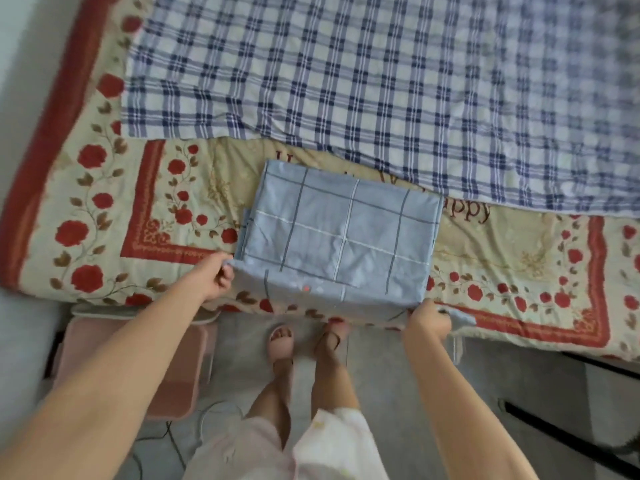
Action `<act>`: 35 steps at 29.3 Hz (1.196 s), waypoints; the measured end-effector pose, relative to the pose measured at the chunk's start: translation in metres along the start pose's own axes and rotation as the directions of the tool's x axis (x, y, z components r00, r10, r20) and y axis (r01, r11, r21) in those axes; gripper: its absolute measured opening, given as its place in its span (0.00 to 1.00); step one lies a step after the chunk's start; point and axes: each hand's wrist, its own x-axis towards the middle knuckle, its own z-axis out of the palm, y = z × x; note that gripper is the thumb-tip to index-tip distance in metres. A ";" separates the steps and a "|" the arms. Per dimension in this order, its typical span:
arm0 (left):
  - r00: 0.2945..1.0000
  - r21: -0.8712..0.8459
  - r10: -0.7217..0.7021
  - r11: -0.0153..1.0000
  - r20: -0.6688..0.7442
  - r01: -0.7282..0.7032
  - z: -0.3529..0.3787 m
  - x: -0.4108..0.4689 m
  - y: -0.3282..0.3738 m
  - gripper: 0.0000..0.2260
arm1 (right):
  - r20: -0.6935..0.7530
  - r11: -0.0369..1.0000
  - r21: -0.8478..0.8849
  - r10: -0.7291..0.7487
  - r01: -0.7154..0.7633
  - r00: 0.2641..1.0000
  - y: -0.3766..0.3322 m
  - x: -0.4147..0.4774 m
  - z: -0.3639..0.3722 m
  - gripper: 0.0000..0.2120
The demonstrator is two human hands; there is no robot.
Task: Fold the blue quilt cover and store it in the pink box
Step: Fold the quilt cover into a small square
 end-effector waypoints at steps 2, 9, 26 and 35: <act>0.998 -0.065 0.044 0.997 0.039 -0.041 0.030 0.005 0.040 0.12 | 0.008 0.991 -0.069 -0.112 0.113 0.994 -0.052 0.011 0.026 0.18; 0.930 0.215 0.360 0.916 -0.071 -0.338 0.125 0.137 0.151 0.08 | 0.317 0.918 0.079 -0.392 0.388 0.864 -0.165 0.111 0.167 0.08; 0.180 0.852 0.855 -0.417 0.486 -0.317 0.170 0.242 0.136 0.18 | 0.605 -0.413 -0.503 -0.796 0.759 -0.032 -0.137 0.227 0.225 0.22; 0.178 0.880 0.875 -0.402 0.451 -0.254 0.171 0.237 0.177 0.18 | 0.689 -0.456 -0.570 -0.718 0.683 0.095 -0.209 0.210 0.248 0.19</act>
